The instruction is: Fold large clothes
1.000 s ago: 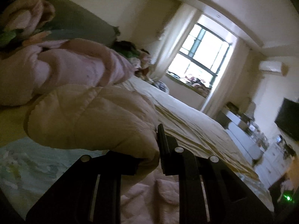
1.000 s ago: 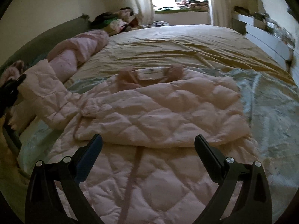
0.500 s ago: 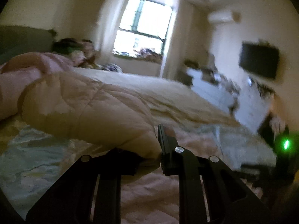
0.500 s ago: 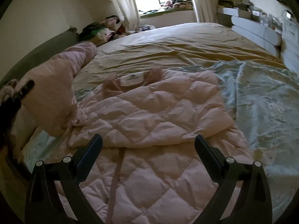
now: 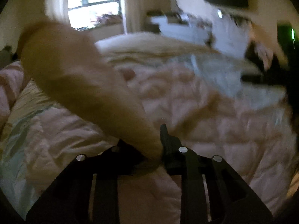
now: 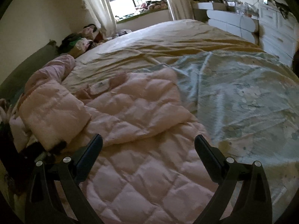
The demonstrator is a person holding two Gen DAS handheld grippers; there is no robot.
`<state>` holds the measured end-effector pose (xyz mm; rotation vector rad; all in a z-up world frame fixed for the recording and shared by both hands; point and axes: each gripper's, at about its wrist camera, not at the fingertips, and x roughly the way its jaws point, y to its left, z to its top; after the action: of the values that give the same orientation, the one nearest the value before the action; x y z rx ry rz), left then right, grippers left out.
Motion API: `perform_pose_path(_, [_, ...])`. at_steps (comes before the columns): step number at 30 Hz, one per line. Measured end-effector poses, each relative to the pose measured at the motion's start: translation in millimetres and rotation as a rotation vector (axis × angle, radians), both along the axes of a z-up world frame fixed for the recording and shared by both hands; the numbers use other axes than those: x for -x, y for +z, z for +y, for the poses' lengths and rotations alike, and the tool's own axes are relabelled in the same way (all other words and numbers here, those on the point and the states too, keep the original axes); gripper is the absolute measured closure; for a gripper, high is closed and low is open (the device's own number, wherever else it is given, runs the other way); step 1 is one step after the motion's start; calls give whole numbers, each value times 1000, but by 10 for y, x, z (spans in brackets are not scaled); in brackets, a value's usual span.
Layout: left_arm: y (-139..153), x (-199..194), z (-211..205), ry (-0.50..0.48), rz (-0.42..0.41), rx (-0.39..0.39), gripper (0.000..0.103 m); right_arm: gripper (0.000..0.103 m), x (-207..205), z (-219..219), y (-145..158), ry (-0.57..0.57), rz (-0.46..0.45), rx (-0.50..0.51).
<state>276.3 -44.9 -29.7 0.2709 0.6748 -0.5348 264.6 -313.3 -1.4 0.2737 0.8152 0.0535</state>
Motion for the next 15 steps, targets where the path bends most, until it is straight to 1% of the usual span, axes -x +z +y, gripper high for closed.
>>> perform_pose_path(2, [-147, 41, -149, -26, -3, -80, 84, 5, 28, -75, -29, -16, 6, -6])
perform_pose_path(4, [-226, 128, -247, -42, -43, -164, 81, 5, 52, -142, -46, -31, 8, -10])
perform_pose_path(5, [-257, 160, -291, -53, -52, -190, 78, 5, 60, -163, -52, -38, 9, -11])
perform_pose_path(6, [-273, 166, -311, -60, -46, -193, 76, 5, 57, -176, -52, -42, 11, -15])
perform_pose_path(8, [-291, 171, -311, -68, -36, -191, 76, 5, 55, -201, -39, -49, 7, -24])
perform_pose_path(11, [-320, 191, -323, -72, -43, -209, 75, 5, 44, -193, -19, -50, 1, -26])
perform_pose_path(14, [-271, 223, -365, -70, -48, -213, 69, 5, 24, -155, -21, -42, 4, -38])
perform_pose_path(15, [-246, 220, -395, -69, -54, -206, 65, 5, 14, -148, -19, -39, 5, -46])
